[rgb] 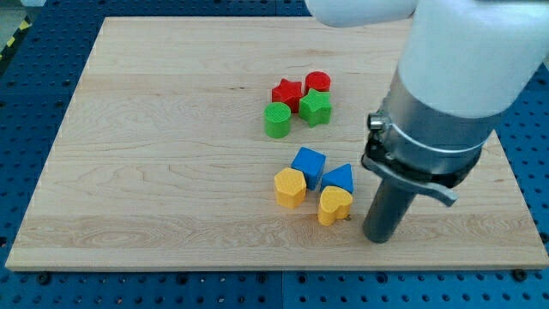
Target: Push yellow blocks to the right side
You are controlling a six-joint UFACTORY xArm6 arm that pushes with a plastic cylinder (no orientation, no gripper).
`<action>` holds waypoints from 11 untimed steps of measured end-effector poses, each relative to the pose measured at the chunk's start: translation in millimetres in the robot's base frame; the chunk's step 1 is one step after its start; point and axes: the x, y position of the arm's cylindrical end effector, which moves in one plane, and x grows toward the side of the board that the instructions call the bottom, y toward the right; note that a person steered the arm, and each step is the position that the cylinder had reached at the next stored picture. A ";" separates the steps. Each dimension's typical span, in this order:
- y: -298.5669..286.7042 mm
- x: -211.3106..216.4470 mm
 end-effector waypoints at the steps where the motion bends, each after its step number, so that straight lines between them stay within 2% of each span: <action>1: -50.7 1.9; 2: -109.0 -2.9; 3: -134.5 -25.5; 4: -128.5 -47.3; 6: -83.2 -52.9; 7: -48.5 -42.9; 9: -34.2 -9.4; 11: 11.7 -1.8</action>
